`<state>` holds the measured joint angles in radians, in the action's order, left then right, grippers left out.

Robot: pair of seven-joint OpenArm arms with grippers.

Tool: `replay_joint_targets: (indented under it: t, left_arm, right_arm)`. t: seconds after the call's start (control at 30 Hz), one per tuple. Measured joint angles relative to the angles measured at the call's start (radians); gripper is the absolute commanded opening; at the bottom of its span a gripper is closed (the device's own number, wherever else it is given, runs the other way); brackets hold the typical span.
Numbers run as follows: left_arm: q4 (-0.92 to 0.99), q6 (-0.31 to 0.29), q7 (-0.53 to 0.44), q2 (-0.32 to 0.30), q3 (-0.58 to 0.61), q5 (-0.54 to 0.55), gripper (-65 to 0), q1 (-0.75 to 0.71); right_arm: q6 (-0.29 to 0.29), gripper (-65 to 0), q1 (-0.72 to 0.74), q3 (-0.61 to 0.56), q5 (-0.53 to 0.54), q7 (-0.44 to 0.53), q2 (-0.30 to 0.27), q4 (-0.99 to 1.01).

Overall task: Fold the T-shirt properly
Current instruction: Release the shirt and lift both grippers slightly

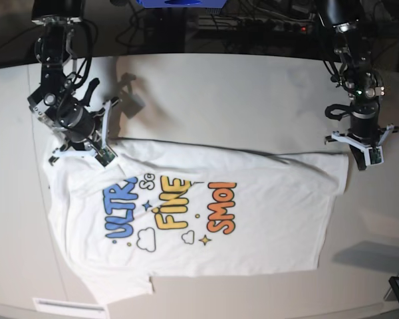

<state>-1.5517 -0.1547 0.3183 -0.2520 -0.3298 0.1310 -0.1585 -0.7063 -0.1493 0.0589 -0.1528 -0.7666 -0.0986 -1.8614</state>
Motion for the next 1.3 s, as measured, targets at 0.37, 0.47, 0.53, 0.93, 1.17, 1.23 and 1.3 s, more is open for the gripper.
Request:
replay_joint_targets:
  t: [0.37, 0.47, 0.53, 0.93, 1.17, 1.23, 1.3]
  left_arm:
    - [0.076, 0.001, -0.012, 0.021, 0.006, -0.005, -65.0, 0.042]
    - [0.088, 0.009, -0.019, 0.005, 0.058, -0.005, -65.0, 0.06]
    - [0.111, -0.002, -0.024, 0.008, 0.085, -0.004, -65.0, 0.064]
    - [0.225, -0.002, -0.019, -0.063, 0.175, -0.008, -65.0, 0.071]
    - [0.219, 0.001, -0.028, -0.111, 0.166, -0.006, -65.0, 0.021]
    - [0.215, 0.001, -0.035, -0.111, 0.166, -0.005, -65.0, 0.01]
    - [0.214, 0.001, -0.046, -0.111, 0.166, -0.004, -65.0, 0.003]
  right_arm:
    - [0.004, -64.7, 0.101, 0.002, -0.004, 0.0, -0.011, 0.143]
    - [0.003, -64.7, 0.114, 0.002, -0.003, 0.01, -0.011, 0.15]
    - [0.006, -64.7, 0.123, 0.002, -0.003, 0.006, -0.011, 0.187]
    - [0.016, -64.7, 0.118, 0.002, 0.016, 0.117, -0.027, 0.3]
    - [0.011, -64.7, 0.093, 0.051, 0.035, 0.134, -0.034, 0.298]
    - [0.012, -64.7, 0.088, 0.051, 0.034, 0.135, -0.033, 0.292]
    - [0.016, -64.7, 0.08, 0.052, 0.034, 0.133, -0.033, 0.286]
